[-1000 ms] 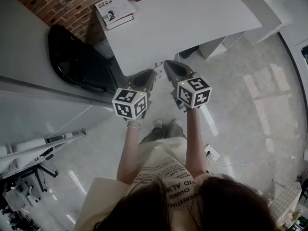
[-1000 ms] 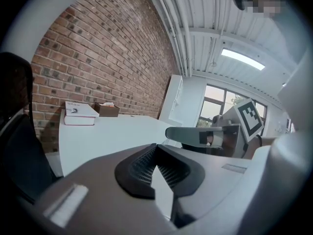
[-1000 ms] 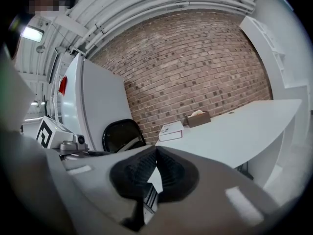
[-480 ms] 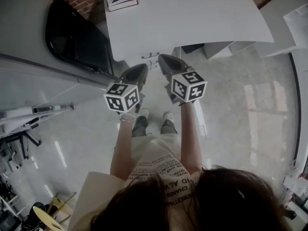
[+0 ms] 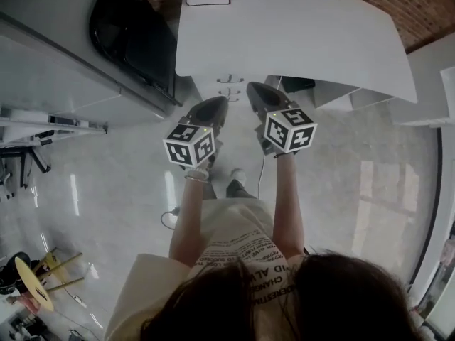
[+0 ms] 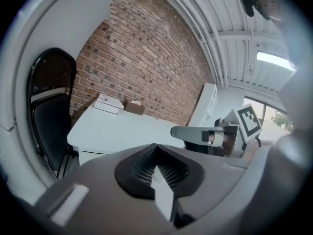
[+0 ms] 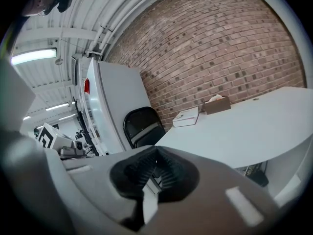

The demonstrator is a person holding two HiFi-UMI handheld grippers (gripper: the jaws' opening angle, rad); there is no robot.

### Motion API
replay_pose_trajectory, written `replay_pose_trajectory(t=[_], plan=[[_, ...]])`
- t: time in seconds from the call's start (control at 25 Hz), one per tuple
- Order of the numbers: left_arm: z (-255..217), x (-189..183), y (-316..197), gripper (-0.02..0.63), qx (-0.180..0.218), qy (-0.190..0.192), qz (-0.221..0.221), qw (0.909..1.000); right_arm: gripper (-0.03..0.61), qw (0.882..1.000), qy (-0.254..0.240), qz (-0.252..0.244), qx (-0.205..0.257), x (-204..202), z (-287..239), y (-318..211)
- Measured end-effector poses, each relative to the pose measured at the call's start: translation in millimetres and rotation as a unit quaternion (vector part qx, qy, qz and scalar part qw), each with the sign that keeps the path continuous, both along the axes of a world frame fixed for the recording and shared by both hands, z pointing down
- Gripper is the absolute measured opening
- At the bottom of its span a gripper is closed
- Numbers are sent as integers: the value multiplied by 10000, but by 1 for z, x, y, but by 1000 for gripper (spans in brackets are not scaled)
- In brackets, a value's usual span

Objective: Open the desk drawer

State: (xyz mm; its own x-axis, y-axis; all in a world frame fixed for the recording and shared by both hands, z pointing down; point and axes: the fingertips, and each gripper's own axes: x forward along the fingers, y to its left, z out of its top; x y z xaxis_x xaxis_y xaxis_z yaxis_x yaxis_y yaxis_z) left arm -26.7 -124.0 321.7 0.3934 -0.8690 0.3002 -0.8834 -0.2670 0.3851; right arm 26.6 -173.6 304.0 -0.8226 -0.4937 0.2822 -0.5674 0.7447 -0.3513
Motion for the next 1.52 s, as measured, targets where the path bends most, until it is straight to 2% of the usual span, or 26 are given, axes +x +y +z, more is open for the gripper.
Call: replay_pose_trajectory(t=[0.24,0.72,1.0,1.2,1.52], plan=[[12,-11,23,-2,-123,97,-377,9992,0,9997,-15,-208,-131,-7,11,13],[39,-28,32,-2,-384,181,-208,9989,0,9994,50,-119,-329,-40,38,22],[79,-30,15,-2,-467,187,-118,9987,0,9986,38,-64,-517,-36,87,13],[117,-31,-1,-2,-564,168,-30,9983,0,9972,-272,-16,-690,-36,116,-1],[162,-39,-30,-2,-618,188,-7,9979,0,9954,-292,-51,-906,-45,169,-28]])
